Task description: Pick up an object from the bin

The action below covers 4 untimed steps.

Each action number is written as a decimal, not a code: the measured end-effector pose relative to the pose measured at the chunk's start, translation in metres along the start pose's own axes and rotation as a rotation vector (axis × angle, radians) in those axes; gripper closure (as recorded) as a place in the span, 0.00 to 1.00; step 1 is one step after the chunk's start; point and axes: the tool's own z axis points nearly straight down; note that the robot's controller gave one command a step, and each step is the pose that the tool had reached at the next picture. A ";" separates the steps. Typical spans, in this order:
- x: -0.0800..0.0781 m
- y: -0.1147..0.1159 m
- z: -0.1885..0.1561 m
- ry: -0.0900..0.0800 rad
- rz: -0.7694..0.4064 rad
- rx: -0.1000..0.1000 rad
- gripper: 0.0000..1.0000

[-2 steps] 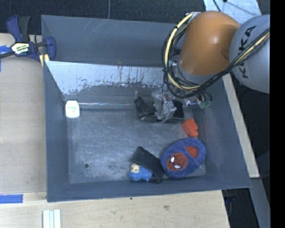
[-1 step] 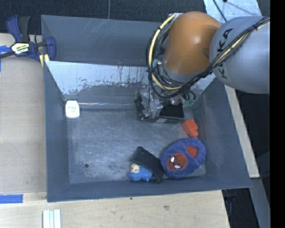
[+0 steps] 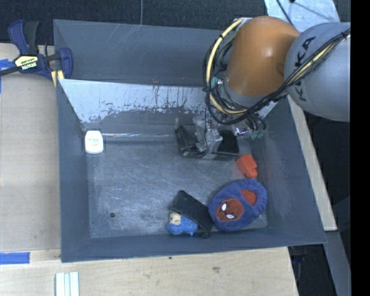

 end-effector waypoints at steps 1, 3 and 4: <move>0.044 -0.003 -0.006 0.002 0.043 -0.001 1.00; 0.095 -0.008 0.008 0.001 0.189 -0.001 0.00; 0.134 -0.038 0.093 0.007 0.196 -0.004 0.00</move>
Offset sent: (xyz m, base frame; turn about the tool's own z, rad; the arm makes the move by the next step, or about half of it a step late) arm -0.0402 -0.0158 0.0056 0.0405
